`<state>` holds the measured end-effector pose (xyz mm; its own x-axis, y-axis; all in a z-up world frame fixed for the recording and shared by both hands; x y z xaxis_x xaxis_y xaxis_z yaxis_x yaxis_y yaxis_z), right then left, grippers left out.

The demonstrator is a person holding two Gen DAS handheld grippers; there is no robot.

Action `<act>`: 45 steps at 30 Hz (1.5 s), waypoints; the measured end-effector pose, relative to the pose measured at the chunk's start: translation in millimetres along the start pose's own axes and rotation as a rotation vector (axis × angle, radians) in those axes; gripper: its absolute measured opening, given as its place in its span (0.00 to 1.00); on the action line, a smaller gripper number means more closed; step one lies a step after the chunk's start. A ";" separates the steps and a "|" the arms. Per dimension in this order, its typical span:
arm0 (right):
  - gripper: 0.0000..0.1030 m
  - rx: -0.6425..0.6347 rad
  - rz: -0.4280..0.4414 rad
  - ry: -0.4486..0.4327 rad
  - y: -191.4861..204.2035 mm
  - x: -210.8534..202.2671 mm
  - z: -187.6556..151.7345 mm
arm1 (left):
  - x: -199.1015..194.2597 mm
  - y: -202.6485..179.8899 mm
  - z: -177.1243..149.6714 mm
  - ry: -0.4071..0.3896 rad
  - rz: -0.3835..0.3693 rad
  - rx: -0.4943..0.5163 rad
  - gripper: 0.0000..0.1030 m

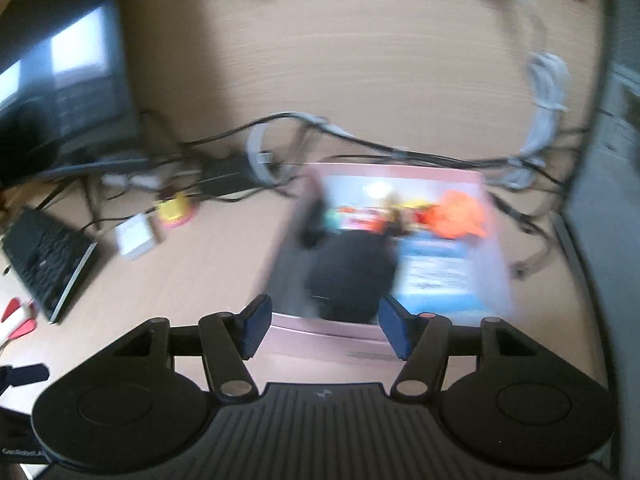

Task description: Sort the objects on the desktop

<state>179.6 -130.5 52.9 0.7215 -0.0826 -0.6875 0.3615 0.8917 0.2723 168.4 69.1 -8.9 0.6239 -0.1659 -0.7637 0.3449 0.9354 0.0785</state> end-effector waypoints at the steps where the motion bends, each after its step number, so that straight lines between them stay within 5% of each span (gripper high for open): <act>1: 0.70 -0.015 0.016 -0.004 11.9 5.0 1.1 | -0.3 10.4 1.4 -0.006 0.013 -0.013 0.98; 4: 0.82 -0.060 0.054 -0.030 54.1 28.2 10.5 | -2.9 35.8 3.7 -0.017 0.043 -0.044 0.98; 8: 0.82 -0.117 0.113 -0.049 119.3 79.0 19.2 | -9.4 69.7 -0.7 -0.020 0.072 -0.072 0.98; 12: 0.82 -0.234 0.093 -0.084 178.2 136.7 20.5 | -17.9 95.1 -9.2 -0.026 0.085 -0.087 0.98; 17: 0.82 -0.222 0.034 -0.078 201.7 195.6 26.7 | -23.0 121.4 -20.1 -0.020 0.104 -0.092 0.98; 18: 0.80 -0.214 0.023 -0.077 202.1 203.0 27.6 | -22.0 123.9 -21.1 -0.018 0.101 -0.089 0.98; 19: 0.69 -0.207 0.012 -0.075 201.9 209.9 29.3 | -20.2 125.3 -21.2 -0.017 0.095 -0.083 0.98; 20: 0.46 -0.206 0.007 -0.052 198.9 214.1 29.3 | -18.5 125.3 -20.6 -0.018 0.087 -0.074 0.98; 21: 0.40 -0.202 0.010 -0.022 198.4 219.1 28.4 | -16.3 124.0 -18.8 -0.019 0.079 -0.065 0.98; 30: 0.40 -0.121 0.007 -0.053 131.1 109.5 -23.3 | 31.5 99.9 63.7 -0.081 -0.068 -0.069 0.98; 35: 0.40 -0.096 -0.015 -0.007 89.3 40.0 -70.8 | 94.5 68.8 121.2 0.001 -0.094 -0.050 0.98; 42: 0.40 0.064 -0.185 -0.057 7.7 -4.4 -79.9 | 166.8 49.3 136.9 0.185 0.111 -0.055 0.99; 45: 0.40 0.111 -0.242 -0.089 -22.2 -19.0 -79.9 | 175.3 41.8 136.6 0.186 0.180 -0.040 0.99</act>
<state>110.7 -113.2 6.1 0.6534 -0.3301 -0.6812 0.5884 0.7877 0.1826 387.9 36.4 -51.9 0.5318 0.0616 -0.8446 0.2094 0.9568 0.2016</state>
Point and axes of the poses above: each gripper's, at about its wrist camera, not at the fingertips, and x roughly the way its jaws point, y to its left, z to its top, the point moved 8 cm from there along x, roughly the way its jaws point, and after that the axes turned 14 degrees about x, right-handed, at the moved point
